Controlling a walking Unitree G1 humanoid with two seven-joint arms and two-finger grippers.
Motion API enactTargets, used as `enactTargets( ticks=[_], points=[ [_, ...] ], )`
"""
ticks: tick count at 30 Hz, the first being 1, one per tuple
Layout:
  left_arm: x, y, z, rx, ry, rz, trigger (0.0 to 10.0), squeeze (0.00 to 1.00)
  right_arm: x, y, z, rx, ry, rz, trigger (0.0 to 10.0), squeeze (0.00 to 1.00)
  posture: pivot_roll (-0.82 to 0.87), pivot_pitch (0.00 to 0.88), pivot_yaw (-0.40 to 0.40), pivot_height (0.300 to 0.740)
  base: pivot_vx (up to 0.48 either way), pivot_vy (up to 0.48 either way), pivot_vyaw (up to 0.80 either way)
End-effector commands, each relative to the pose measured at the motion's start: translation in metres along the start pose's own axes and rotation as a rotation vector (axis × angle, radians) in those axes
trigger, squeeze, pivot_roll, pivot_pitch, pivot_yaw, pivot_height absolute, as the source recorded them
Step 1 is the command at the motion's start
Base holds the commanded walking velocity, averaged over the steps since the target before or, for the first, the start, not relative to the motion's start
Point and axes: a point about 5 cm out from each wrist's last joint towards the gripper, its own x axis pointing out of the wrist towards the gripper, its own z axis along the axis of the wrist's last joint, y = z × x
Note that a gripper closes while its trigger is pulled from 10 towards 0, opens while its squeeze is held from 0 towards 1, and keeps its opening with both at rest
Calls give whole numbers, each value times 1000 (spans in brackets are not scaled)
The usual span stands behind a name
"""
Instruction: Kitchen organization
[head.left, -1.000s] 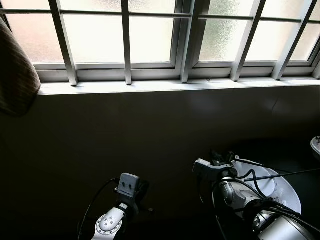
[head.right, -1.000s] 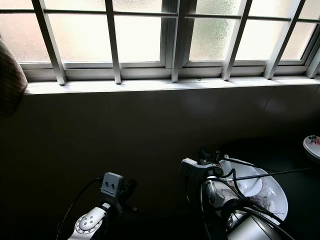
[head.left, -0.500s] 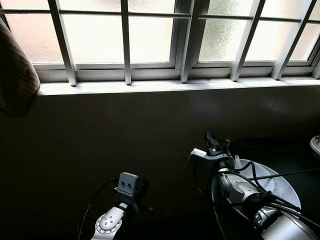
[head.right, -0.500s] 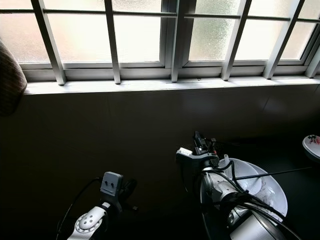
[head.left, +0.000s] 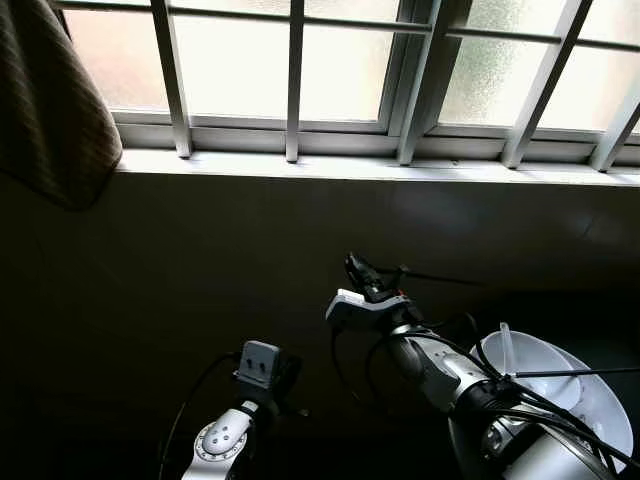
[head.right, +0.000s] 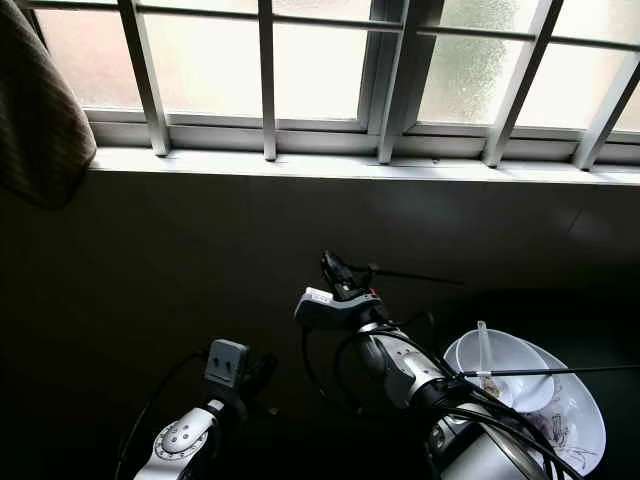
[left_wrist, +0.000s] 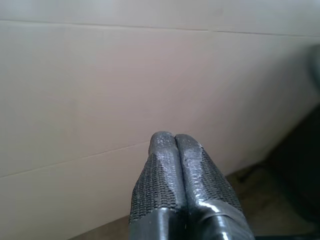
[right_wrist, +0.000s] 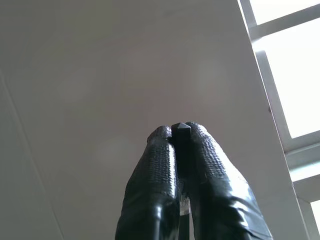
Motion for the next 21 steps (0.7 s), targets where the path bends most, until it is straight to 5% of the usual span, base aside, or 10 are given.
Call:
enactTargets(
  ticks=[1,10,11,12,21],
  points=[
    [2,-8,0,-11,-7,-23,10000,0,-5,0,-7,95,49,14,10000,0,35,0,-74,740,0,0,800],
    [2,-6,1,-15,-15,-17,10000,0,-15,15,-18,599,312,27,10000,0,33,0,-72,740,0,0,800],
    [2,-6,1,-15,-15,-17,10000,0,-15,15,-18,599,312,27,10000,0,33,0,-72,740,0,0,800],
    [2,-5,1,-17,-22,-12,10000,0,-19,20,-21,708,366,29,10000,0,33,0,-70,740,0,0,800],
    [1,-2,3,-15,-31,0,10000,0,-37,32,-28,913,462,40,10000,0,35,0,-70,740,0,0,800]
  ],
)
